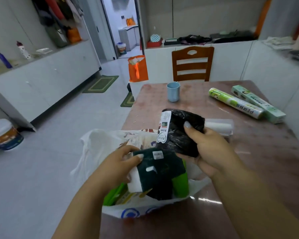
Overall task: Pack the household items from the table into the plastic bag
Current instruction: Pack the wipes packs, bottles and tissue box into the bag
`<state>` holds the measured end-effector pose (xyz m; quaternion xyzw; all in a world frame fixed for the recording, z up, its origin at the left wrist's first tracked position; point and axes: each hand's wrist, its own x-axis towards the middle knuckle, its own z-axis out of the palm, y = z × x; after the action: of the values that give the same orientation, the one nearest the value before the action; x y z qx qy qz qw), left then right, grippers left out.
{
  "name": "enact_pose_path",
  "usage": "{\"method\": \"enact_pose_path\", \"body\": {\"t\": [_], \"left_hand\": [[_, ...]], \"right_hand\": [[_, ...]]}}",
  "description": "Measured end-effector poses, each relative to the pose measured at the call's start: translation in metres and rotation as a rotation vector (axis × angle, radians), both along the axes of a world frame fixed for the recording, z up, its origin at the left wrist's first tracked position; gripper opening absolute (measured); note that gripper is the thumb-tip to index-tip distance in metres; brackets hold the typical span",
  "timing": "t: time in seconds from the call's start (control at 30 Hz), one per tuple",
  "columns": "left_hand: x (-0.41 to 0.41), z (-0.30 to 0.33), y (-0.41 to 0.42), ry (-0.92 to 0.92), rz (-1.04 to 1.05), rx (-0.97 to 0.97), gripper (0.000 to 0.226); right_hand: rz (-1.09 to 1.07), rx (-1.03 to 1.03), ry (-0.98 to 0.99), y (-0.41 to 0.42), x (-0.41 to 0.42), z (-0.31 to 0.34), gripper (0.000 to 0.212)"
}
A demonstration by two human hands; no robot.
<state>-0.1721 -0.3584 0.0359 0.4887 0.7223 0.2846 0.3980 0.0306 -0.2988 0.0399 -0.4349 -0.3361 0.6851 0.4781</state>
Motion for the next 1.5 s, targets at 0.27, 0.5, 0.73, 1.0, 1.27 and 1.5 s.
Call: {"method": "enact_pose_path", "body": {"t": [0.27, 0.5, 0.73, 1.0, 1.27, 1.5], "left_hand": [[0.002, -0.02, -0.003, 0.511, -0.015, 0.096, 0.027], [-0.02, 0.035, -0.025, 1.048, 0.401, 0.392, 0.071], [-0.064, 0.034, 0.007, 0.085, 0.415, 0.277, 0.032], [-0.055, 0.081, 0.02, -0.633, 0.556, 0.532, 0.019], [-0.058, 0.08, 0.032, -0.63, 0.546, 0.493, 0.034], [-0.041, 0.081, 0.048, -0.606, 0.453, 0.38, 0.033]], "right_hand": [[0.065, -0.236, 0.022, -0.008, -0.032, -0.04, 0.032], [0.024, -0.224, -0.025, -0.003, -0.044, -0.041, 0.019], [0.052, -0.2, -0.057, -0.004, -0.057, -0.031, 0.022], [0.238, 0.285, -0.564, 0.009, -0.119, -0.004, 0.048], [-0.154, 0.535, -1.731, 0.01, -0.04, -0.01, 0.059], [0.086, 0.027, -1.048, 0.027, 0.003, -0.034, 0.039]]}}
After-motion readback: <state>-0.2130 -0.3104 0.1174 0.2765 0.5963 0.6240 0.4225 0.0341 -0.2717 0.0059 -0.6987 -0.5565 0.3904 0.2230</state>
